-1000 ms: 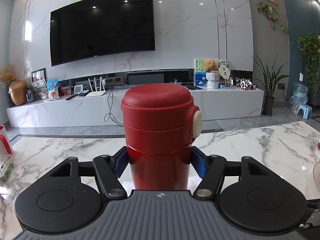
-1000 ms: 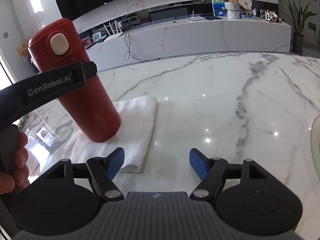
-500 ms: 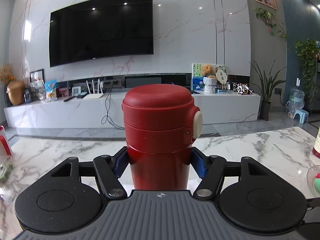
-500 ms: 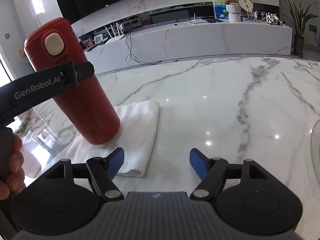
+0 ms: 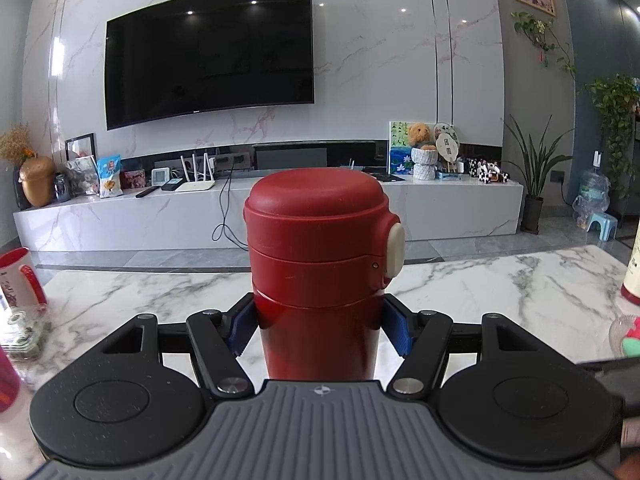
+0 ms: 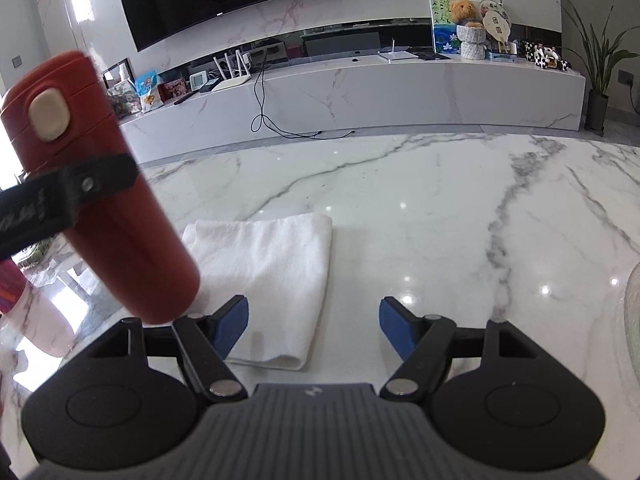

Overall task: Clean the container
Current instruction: 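Lift the red thermos off the towel with the left tool while the right tool hovers over the towel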

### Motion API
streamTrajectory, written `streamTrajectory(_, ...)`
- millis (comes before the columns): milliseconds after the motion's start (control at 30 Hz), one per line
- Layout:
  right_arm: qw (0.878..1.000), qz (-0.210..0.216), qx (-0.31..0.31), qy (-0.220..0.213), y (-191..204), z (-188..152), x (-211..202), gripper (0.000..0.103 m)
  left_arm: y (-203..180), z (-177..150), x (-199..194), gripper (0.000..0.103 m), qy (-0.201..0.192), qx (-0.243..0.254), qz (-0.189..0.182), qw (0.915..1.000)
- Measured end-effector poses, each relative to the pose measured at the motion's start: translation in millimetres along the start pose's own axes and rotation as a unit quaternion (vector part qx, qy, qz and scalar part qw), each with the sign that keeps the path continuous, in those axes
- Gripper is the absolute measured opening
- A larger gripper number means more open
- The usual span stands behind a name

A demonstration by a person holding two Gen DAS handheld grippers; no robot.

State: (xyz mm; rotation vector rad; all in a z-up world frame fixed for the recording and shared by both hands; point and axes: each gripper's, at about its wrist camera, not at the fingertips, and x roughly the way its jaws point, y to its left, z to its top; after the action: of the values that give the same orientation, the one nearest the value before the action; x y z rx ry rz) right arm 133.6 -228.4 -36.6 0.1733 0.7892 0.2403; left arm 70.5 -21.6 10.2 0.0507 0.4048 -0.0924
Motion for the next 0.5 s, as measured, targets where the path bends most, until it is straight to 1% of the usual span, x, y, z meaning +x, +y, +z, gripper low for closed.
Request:
streamTrajectory(167, 1.000, -0.008, -0.005, 0.003, 8.8, 2.5, 3.3, 0.075, 13.7, -4.7, -9.8, 0.063, 0.007, -0.003, 0.007, 0.9999)
streamTrajectory(333, 0.999, -0.029, -0.042, 0.013, 22.8, 4.6, 9.2, 0.075, 28.4, -11.6, -17.4, 0.063, 0.018, -0.003, 0.016, 0.9997)
streamTrajectory(500, 0.998, -0.031, -0.054, 0.013, 29.2, 5.5, 11.4, 0.075, 36.1, -15.9, -21.6, 0.063, 0.024, -0.004, 0.015, 0.9996)
